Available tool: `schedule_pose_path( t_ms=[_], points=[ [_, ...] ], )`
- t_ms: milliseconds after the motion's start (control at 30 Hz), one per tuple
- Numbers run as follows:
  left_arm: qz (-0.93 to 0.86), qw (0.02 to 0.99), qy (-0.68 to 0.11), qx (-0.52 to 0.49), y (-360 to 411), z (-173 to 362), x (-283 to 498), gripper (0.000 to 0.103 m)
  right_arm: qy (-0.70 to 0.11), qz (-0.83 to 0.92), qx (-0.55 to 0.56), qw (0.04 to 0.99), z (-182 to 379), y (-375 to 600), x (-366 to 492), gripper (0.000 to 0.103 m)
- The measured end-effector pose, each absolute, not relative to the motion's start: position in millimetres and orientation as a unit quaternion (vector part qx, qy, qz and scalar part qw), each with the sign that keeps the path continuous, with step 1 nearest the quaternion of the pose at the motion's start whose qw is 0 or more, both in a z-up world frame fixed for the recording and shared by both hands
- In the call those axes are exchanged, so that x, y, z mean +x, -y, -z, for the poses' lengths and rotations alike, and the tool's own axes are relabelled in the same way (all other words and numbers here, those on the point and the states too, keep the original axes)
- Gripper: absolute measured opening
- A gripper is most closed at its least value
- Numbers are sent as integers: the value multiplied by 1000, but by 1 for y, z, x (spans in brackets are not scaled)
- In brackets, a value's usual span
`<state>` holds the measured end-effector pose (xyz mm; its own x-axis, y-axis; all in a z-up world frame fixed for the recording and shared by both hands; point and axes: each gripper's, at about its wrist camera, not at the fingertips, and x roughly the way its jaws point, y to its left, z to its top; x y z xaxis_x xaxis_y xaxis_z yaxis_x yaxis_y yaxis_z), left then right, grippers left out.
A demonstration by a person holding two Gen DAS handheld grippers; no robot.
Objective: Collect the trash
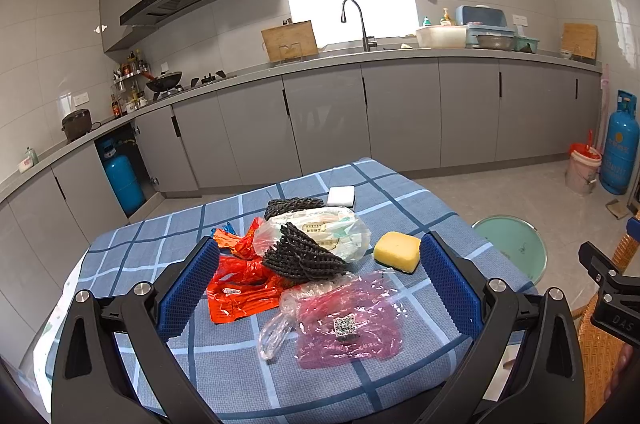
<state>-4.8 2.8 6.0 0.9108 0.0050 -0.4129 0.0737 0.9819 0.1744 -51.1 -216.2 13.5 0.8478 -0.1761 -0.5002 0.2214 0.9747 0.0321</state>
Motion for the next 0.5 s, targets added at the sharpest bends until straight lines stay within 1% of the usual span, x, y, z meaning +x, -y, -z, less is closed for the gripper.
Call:
schedule_pose_path(
  t_ms=[500],
  points=[
    [18, 973, -211, 93, -3, -6, -5, 99, -254, 102, 43, 961, -12, 214, -51, 99]
  ],
)
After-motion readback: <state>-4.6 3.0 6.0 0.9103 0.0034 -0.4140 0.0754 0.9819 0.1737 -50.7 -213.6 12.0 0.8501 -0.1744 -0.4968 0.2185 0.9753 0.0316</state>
